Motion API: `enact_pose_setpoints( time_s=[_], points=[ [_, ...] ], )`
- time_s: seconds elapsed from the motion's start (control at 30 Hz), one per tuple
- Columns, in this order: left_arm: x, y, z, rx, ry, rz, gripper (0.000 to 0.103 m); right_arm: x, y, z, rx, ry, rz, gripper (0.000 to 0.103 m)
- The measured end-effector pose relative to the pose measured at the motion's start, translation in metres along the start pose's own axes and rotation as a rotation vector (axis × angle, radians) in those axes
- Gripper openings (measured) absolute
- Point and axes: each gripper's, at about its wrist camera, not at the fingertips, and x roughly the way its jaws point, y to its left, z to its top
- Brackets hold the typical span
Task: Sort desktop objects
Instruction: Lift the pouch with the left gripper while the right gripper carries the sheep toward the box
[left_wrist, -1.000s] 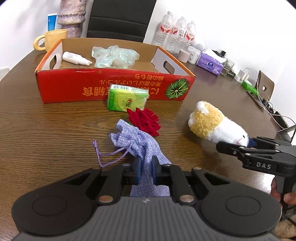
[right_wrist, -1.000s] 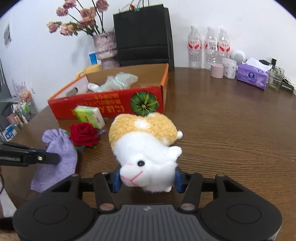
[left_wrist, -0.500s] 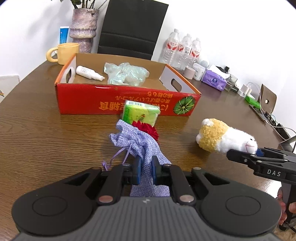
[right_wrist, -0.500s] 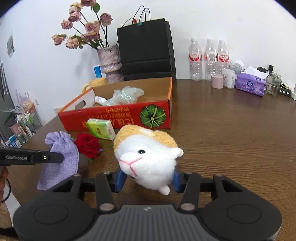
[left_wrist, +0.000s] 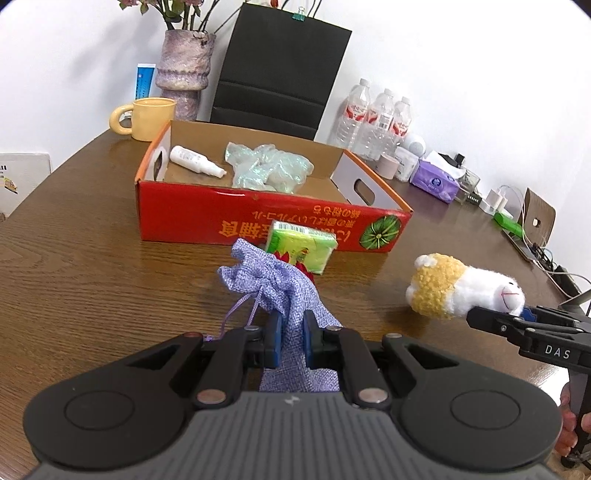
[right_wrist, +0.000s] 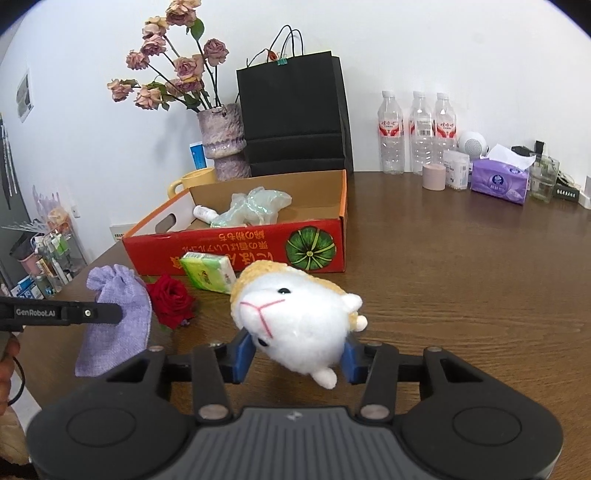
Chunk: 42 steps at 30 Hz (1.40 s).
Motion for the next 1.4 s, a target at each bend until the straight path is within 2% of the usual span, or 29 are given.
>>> enact_pose_setpoints(
  time_s=[0.8, 1.4],
  points=[
    [-0.016, 0.005, 0.020, 0.011, -0.062, 0.002, 0.010, -0.013, 0.017, 0.028, -0.057, -0.077, 0.013, 0.046],
    [-0.023, 0.017, 0.028, -0.023, -0.079, 0.037, 0.009, -0.008, 0.021, 0.037, -0.073, -0.074, 0.042, 0.046]
  ],
)
